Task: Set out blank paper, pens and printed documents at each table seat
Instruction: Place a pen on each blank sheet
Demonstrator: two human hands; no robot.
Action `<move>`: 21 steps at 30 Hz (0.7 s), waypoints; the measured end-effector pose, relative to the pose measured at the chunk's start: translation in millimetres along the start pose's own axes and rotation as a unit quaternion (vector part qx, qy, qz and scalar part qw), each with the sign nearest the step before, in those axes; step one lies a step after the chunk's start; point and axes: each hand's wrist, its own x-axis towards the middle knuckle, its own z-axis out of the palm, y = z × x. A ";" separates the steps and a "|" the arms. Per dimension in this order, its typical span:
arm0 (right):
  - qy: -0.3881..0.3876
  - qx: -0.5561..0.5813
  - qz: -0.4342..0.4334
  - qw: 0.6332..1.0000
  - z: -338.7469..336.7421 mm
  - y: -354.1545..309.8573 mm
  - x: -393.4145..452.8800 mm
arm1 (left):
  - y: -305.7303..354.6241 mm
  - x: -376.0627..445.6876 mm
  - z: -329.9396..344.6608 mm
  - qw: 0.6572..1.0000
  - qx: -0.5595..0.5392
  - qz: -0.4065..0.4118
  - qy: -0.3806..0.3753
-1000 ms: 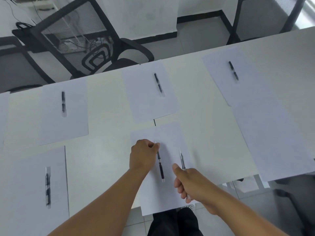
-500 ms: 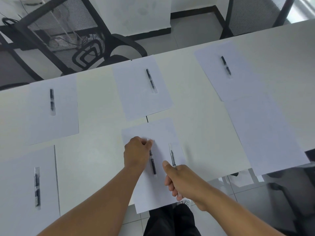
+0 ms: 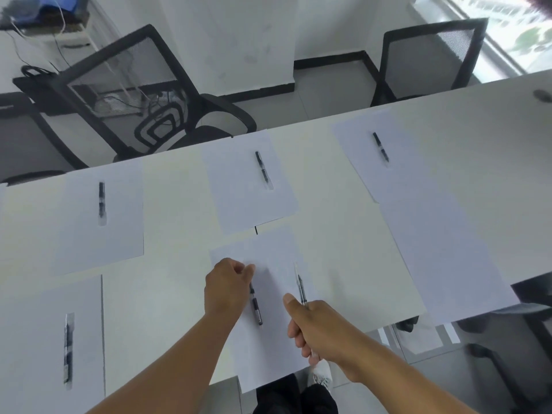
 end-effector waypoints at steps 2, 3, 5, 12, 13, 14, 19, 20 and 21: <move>0.004 0.003 -0.002 1.000 -2.7 -6.8 -3.9 | 3.0 -2.2 -7.3 1.000 -0.004 0.005 0.005; 0.006 0.006 -0.004 1.000 -4.0 -10.8 -6.7 | 4.7 -3.4 -11.4 1.000 -0.003 0.009 0.009; 0.010 0.005 -0.008 1.000 -6.3 -16.1 -10.7 | 7.7 -6.0 -16.4 1.000 -0.004 0.011 0.013; 0.017 0.024 -0.026 0.999 -22.7 -23.1 -24.4 | 26.3 -17.0 -21.1 0.999 -0.046 0.003 0.000; 0.019 0.028 -0.027 0.999 -28.2 -23.2 -26.6 | 34.3 -21.0 -19.7 0.998 -0.056 0.010 -0.002; 0.022 0.031 -0.028 0.999 -34.2 -23.0 -28.1 | 43.6 -25.1 -17.9 0.998 -0.064 0.017 -0.005; 0.037 0.027 -0.047 0.998 -71.4 -21.8 -33.2 | 95.0 -41.4 4.2 0.995 -0.082 0.060 -0.006; 0.039 0.027 -0.049 0.998 -81.6 -20.3 -33.4 | 107.0 -44.6 10.3 0.994 -0.085 0.066 -0.003; 0.039 0.026 -0.050 0.998 -91.3 -18.4 -33.7 | 118.6 -49.1 16.1 0.993 -0.087 0.074 0.000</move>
